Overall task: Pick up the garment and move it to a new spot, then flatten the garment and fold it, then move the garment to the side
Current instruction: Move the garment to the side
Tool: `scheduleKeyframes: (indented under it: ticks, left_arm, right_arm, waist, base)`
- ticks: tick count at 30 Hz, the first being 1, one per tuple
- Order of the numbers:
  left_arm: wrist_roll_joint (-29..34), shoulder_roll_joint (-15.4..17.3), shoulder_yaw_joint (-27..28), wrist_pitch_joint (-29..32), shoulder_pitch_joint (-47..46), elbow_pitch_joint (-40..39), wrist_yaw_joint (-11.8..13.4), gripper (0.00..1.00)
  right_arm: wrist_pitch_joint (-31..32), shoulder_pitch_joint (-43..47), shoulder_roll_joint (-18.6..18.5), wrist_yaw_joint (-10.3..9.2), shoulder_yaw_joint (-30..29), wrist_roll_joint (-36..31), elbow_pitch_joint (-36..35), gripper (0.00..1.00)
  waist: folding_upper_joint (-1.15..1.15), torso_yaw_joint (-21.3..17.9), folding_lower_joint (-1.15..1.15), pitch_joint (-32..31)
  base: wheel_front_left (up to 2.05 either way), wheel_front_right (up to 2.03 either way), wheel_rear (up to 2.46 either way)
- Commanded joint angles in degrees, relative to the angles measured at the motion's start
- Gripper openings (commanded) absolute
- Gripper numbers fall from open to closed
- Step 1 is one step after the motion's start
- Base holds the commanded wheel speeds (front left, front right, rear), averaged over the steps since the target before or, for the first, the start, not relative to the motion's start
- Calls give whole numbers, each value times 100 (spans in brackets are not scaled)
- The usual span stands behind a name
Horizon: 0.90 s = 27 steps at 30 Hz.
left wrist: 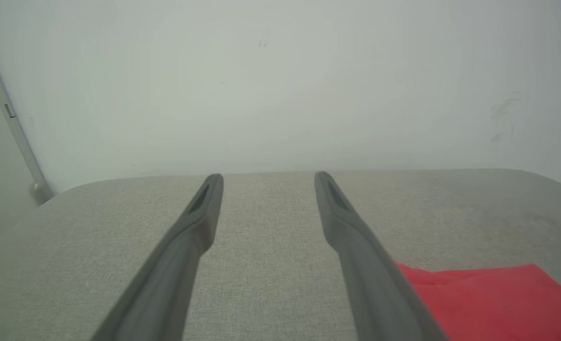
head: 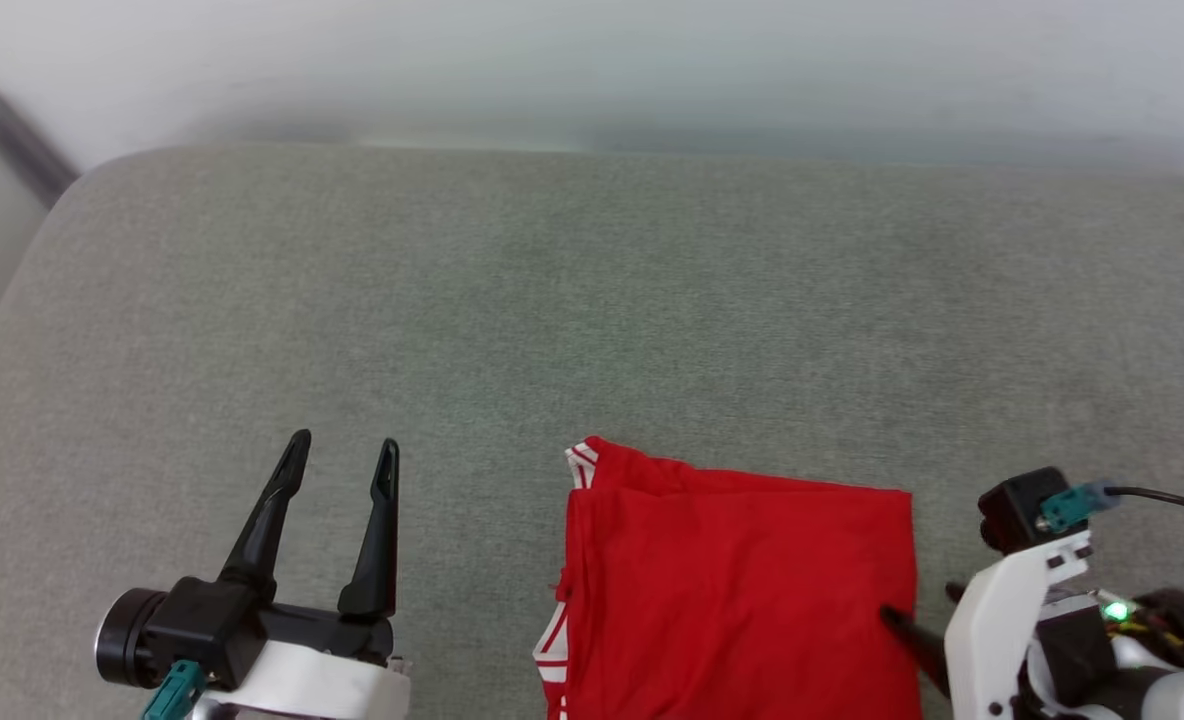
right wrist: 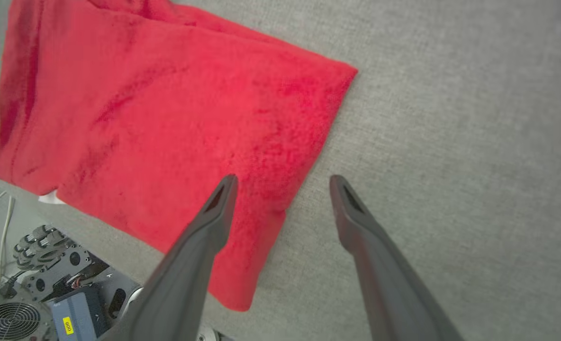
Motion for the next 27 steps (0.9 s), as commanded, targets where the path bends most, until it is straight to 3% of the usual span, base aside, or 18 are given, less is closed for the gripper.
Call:
scheduleKeyframes:
  ticks: [1,6,17,18,19,20,27]
  left_arm:
    - [18,-11,-18,-14,-83,21,-8,100]
    - [35,-19,-95,-14,-153,55,-8,100]
    - [30,-27,-154,-14,-209,146,-8,100]
    - [31,-31,-158,-14,-206,158,-8,100]
    - [35,-37,-172,-14,-201,174,-8,100]
    - [44,-42,-184,-14,-191,193,-8,100]
    - [101,-81,-277,-14,-70,214,-8,100]
  right_arm:
    - [218,-65,157,-2,-73,-28,167,100]
    - [427,-169,326,-2,-116,-198,573,100]
    - [62,-188,447,-2,214,-449,1620,98]
    - [14,-183,440,-2,256,-454,1708,41]
    - [-38,-188,424,-2,305,-477,1771,5]
    - [-94,-209,410,-2,350,-502,1834,0]
    - [-684,-692,-34,-8,652,-907,1783,0]
  waist:
    - [0,123,0,96]
    - [0,292,0,180]
    - [0,548,0,242]
    - [0,553,0,236]
    - [0,554,0,226]
    - [0,548,0,210]
    - [0,277,0,59]
  base:
    - [0,0,0]
    - [0,0,0]
    - [0,0,0]
    - [0,0,0]
    - [0,0,0]
    - [0,0,0]
    - [0,0,0]
